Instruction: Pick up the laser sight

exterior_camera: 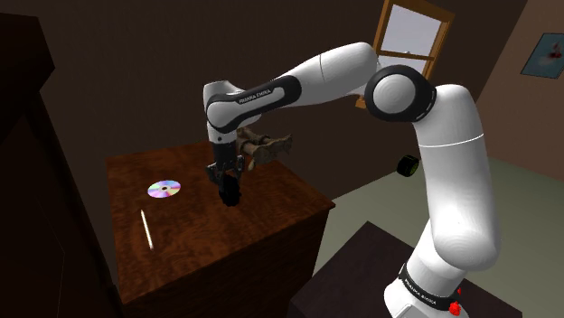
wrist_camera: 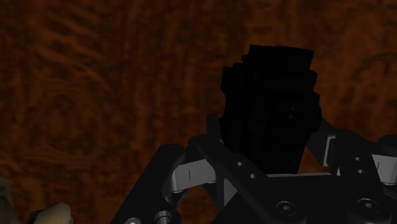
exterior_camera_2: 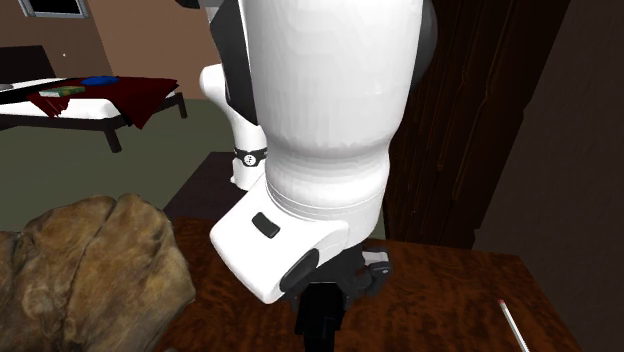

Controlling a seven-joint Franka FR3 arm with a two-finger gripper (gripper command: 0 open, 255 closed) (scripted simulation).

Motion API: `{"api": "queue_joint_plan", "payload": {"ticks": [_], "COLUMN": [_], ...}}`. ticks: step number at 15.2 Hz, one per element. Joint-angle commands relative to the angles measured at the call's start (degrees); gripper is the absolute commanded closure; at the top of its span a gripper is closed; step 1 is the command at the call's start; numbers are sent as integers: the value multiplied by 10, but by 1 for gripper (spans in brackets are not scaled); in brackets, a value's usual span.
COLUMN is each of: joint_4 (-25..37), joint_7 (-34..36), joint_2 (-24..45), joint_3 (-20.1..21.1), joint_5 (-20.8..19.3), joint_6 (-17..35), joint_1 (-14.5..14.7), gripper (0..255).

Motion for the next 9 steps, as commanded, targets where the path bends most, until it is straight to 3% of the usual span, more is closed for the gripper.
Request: {"api": "queue_joint_plan", "payload": {"ticks": [1,9], "joint_4": [7,41], "joint_7": [0,0], "joint_2": [-5,-23], "joint_3": [1,3], "joint_5": [1,6], "joint_6": [-11,-64], "joint_1": [0,0], "gripper": [255,255]}}
